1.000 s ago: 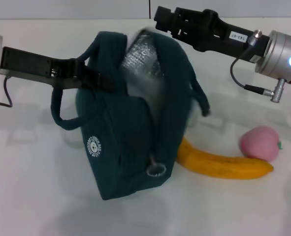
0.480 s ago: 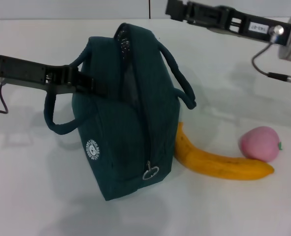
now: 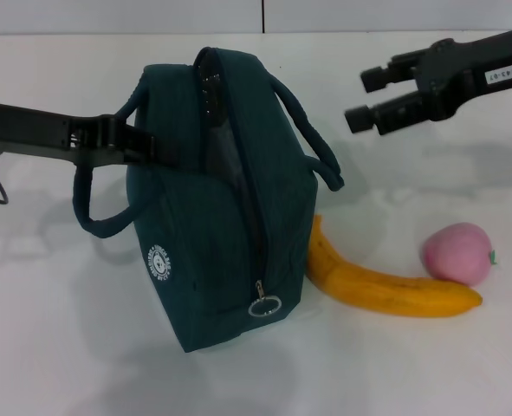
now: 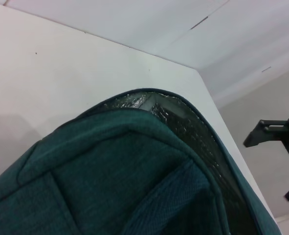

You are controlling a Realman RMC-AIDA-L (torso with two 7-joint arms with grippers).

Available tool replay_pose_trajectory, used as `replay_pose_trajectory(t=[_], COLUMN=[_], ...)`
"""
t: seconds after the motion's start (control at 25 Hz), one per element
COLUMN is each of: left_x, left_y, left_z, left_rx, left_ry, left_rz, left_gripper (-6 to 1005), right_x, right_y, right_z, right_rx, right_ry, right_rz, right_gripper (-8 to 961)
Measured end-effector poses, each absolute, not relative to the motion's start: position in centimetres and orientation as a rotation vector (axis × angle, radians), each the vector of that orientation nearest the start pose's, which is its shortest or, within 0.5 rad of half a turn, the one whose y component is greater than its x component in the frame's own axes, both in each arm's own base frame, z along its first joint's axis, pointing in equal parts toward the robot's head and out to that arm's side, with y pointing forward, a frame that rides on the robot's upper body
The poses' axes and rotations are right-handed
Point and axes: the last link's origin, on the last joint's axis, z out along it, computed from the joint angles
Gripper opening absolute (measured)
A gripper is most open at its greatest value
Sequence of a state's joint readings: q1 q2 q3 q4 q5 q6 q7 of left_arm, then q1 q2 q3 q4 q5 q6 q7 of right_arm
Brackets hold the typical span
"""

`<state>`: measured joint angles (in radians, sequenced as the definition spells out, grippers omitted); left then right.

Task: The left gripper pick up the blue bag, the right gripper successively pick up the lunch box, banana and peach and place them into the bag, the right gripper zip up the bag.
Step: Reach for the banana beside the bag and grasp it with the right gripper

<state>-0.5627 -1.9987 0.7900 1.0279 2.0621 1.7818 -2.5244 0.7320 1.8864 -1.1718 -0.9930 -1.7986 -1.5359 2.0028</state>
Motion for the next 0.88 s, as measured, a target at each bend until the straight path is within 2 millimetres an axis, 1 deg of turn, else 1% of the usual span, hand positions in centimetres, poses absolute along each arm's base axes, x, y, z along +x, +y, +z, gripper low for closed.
replay_pose_trajectory(t=[0.12,0.24,0.28,0.32,0.36,0.4,0.56,0.68,0.88], left_x=[-21.9,-21.9,-21.9,-21.8,-21.8,-21.7,-21.8,-21.9,-21.7], left_y=[34.2,34.3,34.3,34.3,34.3,34.3,34.3,34.3,34.4], left_z=[6.9,7.0,7.0,7.0,7.0,7.0,6.9,7.0,6.8], left_rx=[-2.562,-2.560,-2.561,-2.562,-2.563,-2.564,-2.560,-2.555,-2.552], left_ry=[-1.698,-1.699,-1.699,-1.698,-1.697,-1.697,-1.700,-1.704,-1.714], left_rz=[-0.521,-0.519,-0.519,-0.519,-0.519,-0.520,-0.523,-0.528,-0.544], left_gripper=[36,36,36,35,35,35,35,36,36], right_x=[12.3,11.8,11.6,11.6,11.0,10.9,10.3,10.1,10.5], right_y=[39.1,38.9,38.8,38.8,38.7,38.6,38.0,37.9,37.8], right_z=[5.5,5.5,5.5,5.5,5.3,5.2,3.8,2.6,0.6], right_rx=[-2.952,-2.961,-2.965,-2.965,-2.977,-2.982,-2.997,-2.975,-2.957], right_ry=[0.493,0.485,0.507,0.507,0.553,0.558,0.512,0.499,0.503], right_rz=[0.235,0.038,-0.028,-0.028,-0.123,-0.143,-0.390,-0.498,-0.642], right_gripper=[801,877,876,875,875,874,871,871,869])
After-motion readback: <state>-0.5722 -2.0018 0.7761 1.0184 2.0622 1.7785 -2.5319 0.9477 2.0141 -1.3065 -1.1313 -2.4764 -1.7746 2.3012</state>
